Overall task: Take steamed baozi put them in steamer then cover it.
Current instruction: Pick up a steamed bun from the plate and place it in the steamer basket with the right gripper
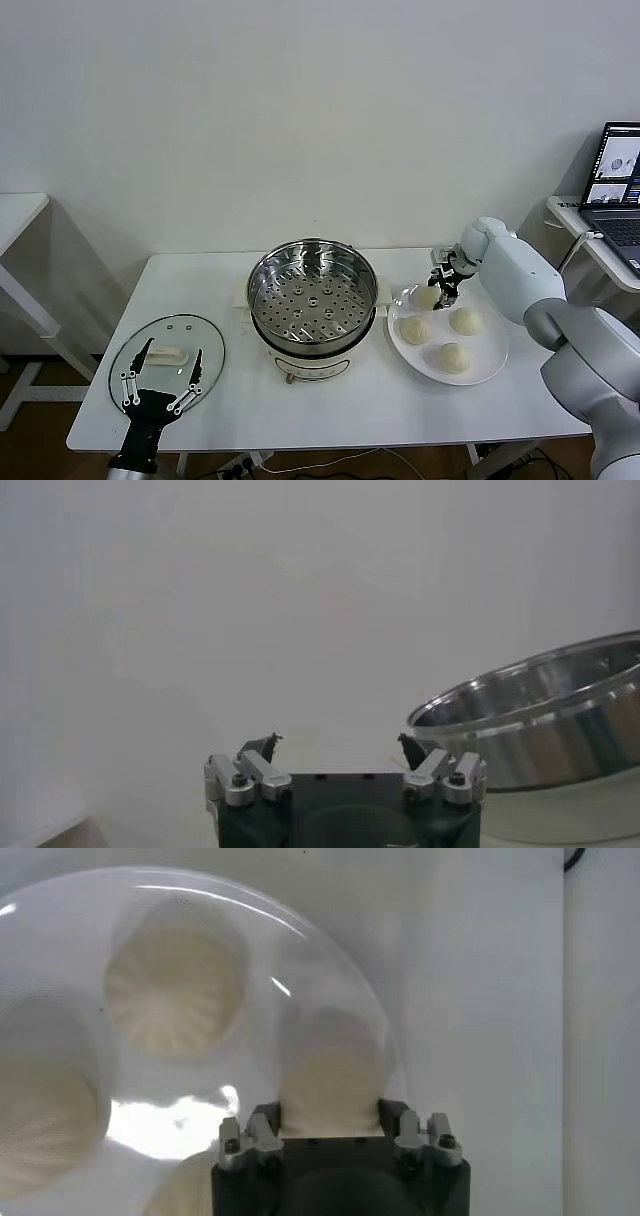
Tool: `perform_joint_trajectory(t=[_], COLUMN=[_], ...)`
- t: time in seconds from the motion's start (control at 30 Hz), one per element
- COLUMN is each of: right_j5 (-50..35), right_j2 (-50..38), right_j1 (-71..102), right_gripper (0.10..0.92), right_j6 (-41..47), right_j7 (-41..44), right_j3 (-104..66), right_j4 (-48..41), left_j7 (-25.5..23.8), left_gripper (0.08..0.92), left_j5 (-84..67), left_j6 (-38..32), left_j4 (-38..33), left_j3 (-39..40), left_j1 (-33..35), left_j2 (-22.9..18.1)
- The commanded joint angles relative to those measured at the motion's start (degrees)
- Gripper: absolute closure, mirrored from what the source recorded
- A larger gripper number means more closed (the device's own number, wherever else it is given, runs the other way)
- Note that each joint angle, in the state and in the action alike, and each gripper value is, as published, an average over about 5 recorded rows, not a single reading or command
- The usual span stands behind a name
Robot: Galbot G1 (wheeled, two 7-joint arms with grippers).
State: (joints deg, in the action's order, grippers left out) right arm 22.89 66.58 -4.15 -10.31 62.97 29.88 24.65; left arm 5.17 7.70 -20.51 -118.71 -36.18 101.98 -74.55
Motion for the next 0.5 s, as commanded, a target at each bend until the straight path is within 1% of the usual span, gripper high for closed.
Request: perform_joint_trajectory(t=[0.03, 0.27, 0.4, 0.5], right_j5=[-2.1, -4.6, -8.0, -10.3], right_j2=[-2.7, -5.3, -4.9, -3.8], right_j1=[-3.4, -14.5, -20.6, -24.1], right_gripper=[0.387, 0.381, 0.381, 0.381], right_j6=[-7.2, -22.0, -26.3, -28.6], right_j7=[2.1, 6.4, 7.2, 7.4], right_j3=[2.6, 8.8, 15.0, 19.2], right_j4=[8.1, 20.9, 28.9, 33.2], left_j7=[0.1, 0.1, 0.1, 0.1], left_gripper=[0.177, 0.177, 0.177, 0.177], left_j5=[0.0, 0.1, 0.1, 0.1], left_j6=[0.3, 0.2, 0.1, 0.1], left_j4=[-0.6, -0.5, -0.5, -0.7], left_j3=[0.0, 0.0, 0.2, 0.3], left_j1=[0.2, 0.2, 0.1, 0.1], left_j2=[0.0, -0.1, -0.2, -0.3])
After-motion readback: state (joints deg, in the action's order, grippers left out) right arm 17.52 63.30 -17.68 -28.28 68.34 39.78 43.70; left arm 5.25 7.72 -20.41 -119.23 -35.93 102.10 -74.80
